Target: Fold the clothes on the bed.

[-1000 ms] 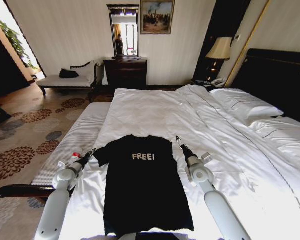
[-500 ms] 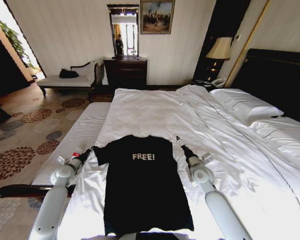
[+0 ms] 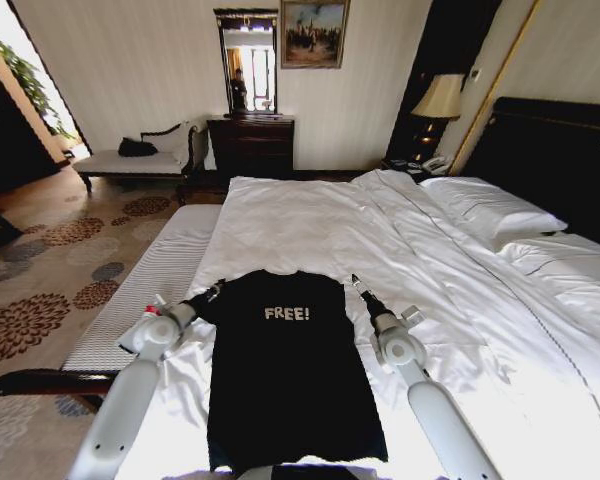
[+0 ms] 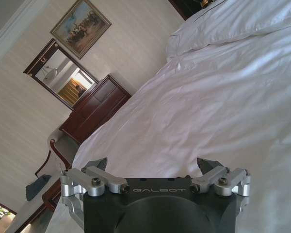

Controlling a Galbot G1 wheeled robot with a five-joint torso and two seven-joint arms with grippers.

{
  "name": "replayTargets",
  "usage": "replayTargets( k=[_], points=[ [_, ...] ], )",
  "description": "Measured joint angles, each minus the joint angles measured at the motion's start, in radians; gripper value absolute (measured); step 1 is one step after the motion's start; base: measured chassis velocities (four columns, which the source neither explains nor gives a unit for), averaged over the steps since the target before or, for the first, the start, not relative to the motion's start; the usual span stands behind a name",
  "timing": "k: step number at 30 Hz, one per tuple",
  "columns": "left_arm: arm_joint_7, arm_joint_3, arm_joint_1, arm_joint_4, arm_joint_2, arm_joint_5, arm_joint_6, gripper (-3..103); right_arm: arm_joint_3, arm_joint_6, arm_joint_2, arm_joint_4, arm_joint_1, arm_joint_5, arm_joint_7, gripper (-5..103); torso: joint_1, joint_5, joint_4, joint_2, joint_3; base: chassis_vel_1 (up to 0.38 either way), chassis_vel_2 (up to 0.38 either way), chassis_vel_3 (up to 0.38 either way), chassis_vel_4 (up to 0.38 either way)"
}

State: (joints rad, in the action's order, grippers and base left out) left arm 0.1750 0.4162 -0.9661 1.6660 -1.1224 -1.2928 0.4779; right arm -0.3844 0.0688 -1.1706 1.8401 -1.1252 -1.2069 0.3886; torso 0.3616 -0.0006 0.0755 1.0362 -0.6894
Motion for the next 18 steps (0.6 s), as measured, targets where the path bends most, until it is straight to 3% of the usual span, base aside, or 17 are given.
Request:
replayTargets(
  k=[11,18],
  points=[
    [0.007,-0.085,0.101,-0.11,-0.078,0.045,-0.027,0,-0.008,0.0,-0.002,-0.01,-0.007,0.008,0.0,100,0.0,0.0001,0.0002,0.0,0.0,0.0,0.0,0.0,0.0],
    [0.012,-0.113,0.127,-0.136,-0.092,0.069,-0.028,0,-0.009,0.0,-0.004,-0.01,-0.007,0.009,0.0,100,0.0,0.0,0.0001,0.0,0.0,0.0,0.0,0.0,0.0]
  ],
)
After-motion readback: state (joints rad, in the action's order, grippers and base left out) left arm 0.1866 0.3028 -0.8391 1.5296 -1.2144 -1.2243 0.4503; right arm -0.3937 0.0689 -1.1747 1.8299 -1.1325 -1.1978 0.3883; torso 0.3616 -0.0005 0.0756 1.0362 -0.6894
